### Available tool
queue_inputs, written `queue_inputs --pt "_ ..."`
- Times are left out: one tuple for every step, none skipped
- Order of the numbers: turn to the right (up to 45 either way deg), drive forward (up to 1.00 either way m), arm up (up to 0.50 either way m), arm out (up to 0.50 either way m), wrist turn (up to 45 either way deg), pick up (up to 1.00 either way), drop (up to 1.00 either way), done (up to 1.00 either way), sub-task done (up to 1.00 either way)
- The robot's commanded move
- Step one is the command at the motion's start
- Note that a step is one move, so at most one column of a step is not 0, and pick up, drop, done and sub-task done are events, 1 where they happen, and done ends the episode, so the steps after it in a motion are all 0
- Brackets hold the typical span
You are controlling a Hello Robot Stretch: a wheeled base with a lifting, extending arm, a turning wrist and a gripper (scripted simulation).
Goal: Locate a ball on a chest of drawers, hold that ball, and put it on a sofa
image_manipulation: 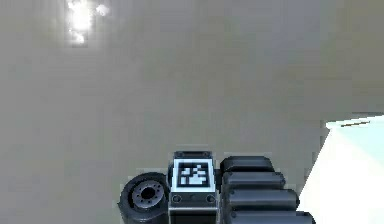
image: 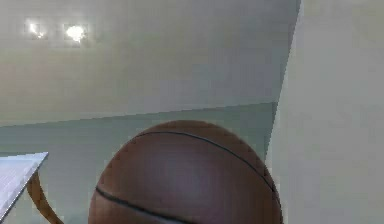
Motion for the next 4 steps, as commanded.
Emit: queue_inputs --pt "0.0 1.00 0.00 0.00 0.0 0.00 0.00 0.00 0.00" --pt "0.0 0.50 0.00 0.00 0.0 0.00 0.00 0.00 0.00" --pt "-9.0 0.00 0.00 0.00 0.0 0.00 0.00 0.00 0.00" --pt "0.0 0.15 0.00 0.00 0.0 0.00 0.00 0.00 0.00"
